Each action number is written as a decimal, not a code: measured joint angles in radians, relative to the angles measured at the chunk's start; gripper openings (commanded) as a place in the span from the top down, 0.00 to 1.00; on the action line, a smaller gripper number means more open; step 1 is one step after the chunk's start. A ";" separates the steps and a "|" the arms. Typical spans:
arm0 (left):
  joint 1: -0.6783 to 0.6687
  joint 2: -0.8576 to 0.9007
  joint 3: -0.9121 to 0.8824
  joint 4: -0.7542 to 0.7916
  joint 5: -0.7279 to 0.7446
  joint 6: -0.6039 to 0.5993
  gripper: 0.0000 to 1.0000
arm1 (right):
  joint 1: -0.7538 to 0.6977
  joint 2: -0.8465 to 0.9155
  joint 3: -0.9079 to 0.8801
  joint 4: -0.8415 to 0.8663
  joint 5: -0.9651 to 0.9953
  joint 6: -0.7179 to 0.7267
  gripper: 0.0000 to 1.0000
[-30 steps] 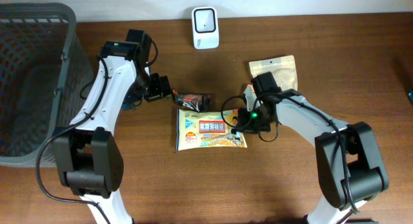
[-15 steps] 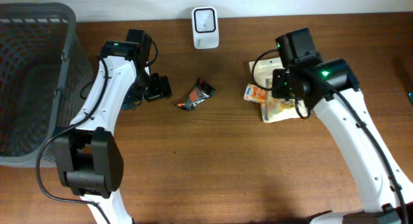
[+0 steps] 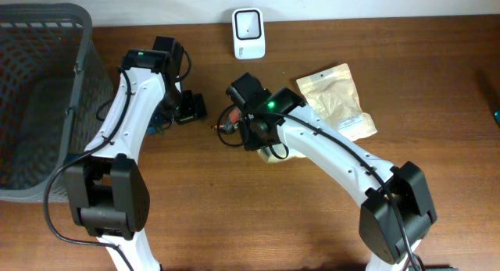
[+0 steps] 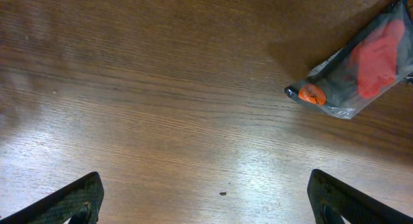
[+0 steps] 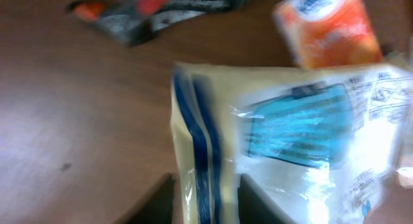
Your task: Scan the item barcode
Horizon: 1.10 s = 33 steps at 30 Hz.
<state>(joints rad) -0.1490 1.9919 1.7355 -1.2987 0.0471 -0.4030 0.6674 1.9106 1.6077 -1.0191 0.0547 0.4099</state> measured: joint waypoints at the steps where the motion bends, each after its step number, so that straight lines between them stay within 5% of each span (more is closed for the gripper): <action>1: 0.000 0.000 0.000 0.000 0.000 0.000 0.01 | 0.000 0.000 0.027 -0.030 -0.035 0.005 0.01; 3: 0.000 0.000 0.000 -0.002 0.000 0.005 0.09 | 0.000 0.001 0.098 -0.111 -0.079 -0.003 0.01; 5: -0.004 0.000 0.000 -0.011 0.000 0.031 0.51 | -0.006 -0.002 0.209 -0.196 -0.102 -0.014 0.02; 6: -0.008 0.000 0.000 -0.018 0.005 0.037 0.63 | -0.019 -0.002 0.256 -0.256 -0.110 -0.026 0.01; 8: -0.024 0.000 0.000 -0.021 0.037 0.048 0.71 | -0.093 -0.008 0.327 -0.322 -0.117 -0.063 0.00; 9: -0.037 0.000 0.000 -0.021 0.057 0.051 0.72 | -0.136 -0.009 0.328 -0.343 -0.118 -0.077 0.15; 10: -0.046 0.000 0.000 -0.021 0.062 0.052 0.80 | -0.182 -0.009 0.320 -0.357 -0.121 -0.090 0.48; 11: -0.064 0.000 0.000 -0.006 0.070 0.052 0.97 | -0.232 -0.009 0.304 -0.358 -0.125 -0.104 0.67; 12: -0.084 0.000 0.000 0.014 0.076 0.049 1.00 | -0.277 -0.009 0.271 -0.343 -0.134 -0.113 0.75; 16: -0.155 0.000 -0.010 0.085 0.130 0.025 1.00 | -0.325 -0.002 0.038 -0.182 -0.180 -0.127 0.83; 21: -0.278 0.000 -0.195 0.380 0.344 -0.002 1.00 | -0.359 0.021 -0.274 0.068 -0.221 -0.071 0.89; 27: -0.336 0.000 -0.349 0.671 0.428 -0.119 1.00 | -0.417 0.019 -0.309 0.116 -0.241 -0.069 0.95; 33: -0.336 0.002 -0.452 0.713 0.288 -0.257 1.00 | -0.417 0.019 -0.315 0.134 -0.290 -0.064 0.96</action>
<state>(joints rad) -0.4850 1.9938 1.2835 -0.5854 0.3355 -0.6605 0.2501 1.9293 1.2930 -0.8848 -0.2356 0.3454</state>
